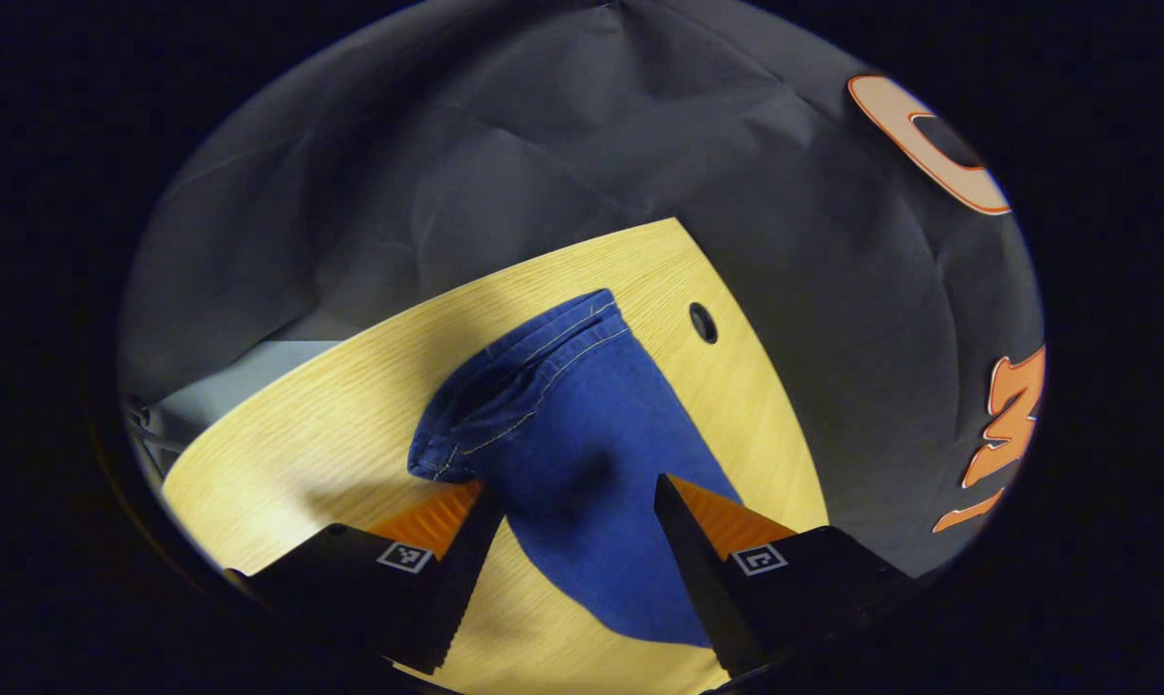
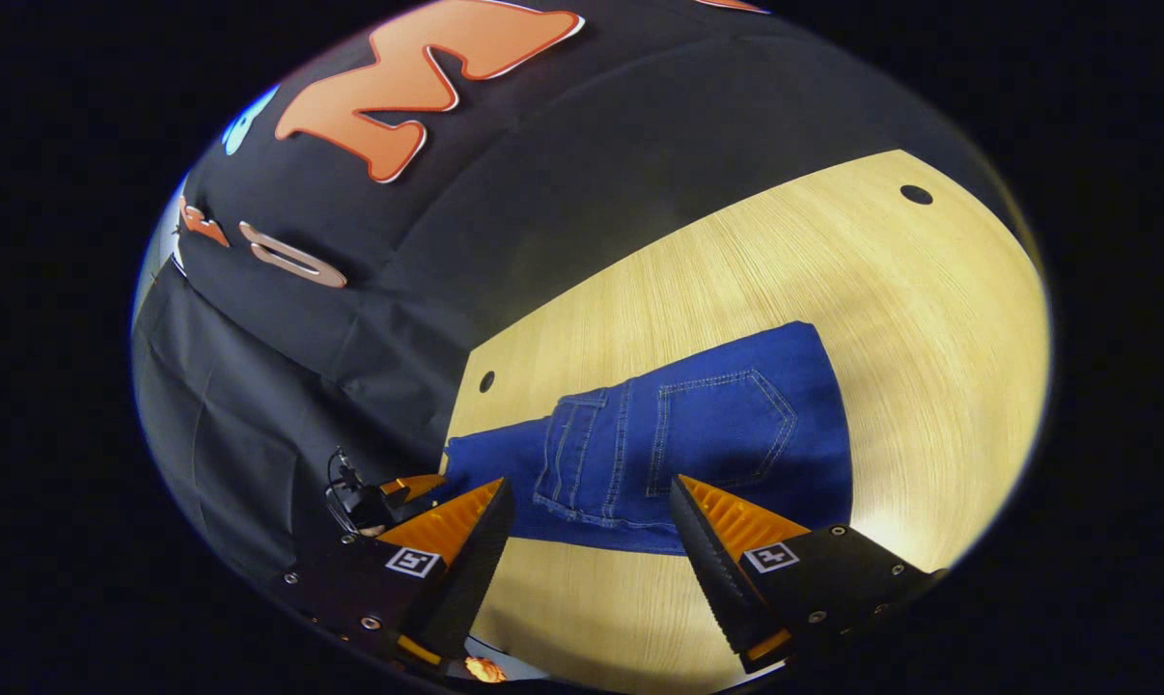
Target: Grasp the waist and the cuffs of the jeans and fold them to make the two legs overlap; first hold the waist and fold one-third of the jeans toward the cuffs, then hold the cuffs and fold the remaining one-third in the same direction to finish folding.
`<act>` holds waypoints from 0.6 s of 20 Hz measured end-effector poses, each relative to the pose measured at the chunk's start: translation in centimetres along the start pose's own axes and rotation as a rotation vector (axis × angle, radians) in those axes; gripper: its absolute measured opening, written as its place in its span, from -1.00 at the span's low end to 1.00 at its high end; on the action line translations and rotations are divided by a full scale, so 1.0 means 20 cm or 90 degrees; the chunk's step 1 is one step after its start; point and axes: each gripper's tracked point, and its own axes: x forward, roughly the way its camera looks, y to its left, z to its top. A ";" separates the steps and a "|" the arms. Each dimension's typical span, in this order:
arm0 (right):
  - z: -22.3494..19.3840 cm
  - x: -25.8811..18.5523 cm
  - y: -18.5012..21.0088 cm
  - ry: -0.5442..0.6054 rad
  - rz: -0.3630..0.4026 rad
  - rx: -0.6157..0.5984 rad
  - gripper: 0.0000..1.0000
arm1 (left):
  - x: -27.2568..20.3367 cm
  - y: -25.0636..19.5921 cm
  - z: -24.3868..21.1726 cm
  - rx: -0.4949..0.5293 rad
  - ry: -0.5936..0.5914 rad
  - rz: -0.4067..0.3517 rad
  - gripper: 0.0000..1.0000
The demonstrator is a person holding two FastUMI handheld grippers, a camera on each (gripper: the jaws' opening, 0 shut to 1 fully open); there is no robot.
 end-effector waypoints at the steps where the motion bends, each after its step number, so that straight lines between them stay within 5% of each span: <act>1: 0.01 -0.02 0.00 -0.004 0.001 0.004 0.96 | 0.03 -0.01 -0.01 -0.005 -0.009 -0.003 0.92; 2: 0.03 -0.03 -0.01 -0.007 0.000 0.009 0.97 | 0.04 -0.02 0.00 -0.002 -0.009 -0.007 0.66; 3: 0.04 -0.04 -0.01 -0.011 -0.001 0.015 0.97 | 0.06 -0.01 -0.01 0.003 -0.012 0.001 0.64; 6: 0.07 -0.07 -0.04 -0.024 -0.009 0.030 0.97 | 0.07 -0.01 0.01 -0.056 -0.014 -0.005 -0.55; 8: 0.08 -0.08 -0.07 -0.031 -0.016 0.038 0.97 | 0.19 -0.03 -0.04 -0.107 0.014 -0.046 -0.60; 9: 0.08 -0.08 -0.08 -0.033 -0.022 0.041 0.97 | 0.12 -0.05 -0.02 -0.122 -0.003 -0.047 -0.92; 12: 0.10 -0.10 -0.10 -0.047 -0.029 0.037 0.97 | 0.00 -0.07 0.00 -0.056 -0.033 -0.037 -0.95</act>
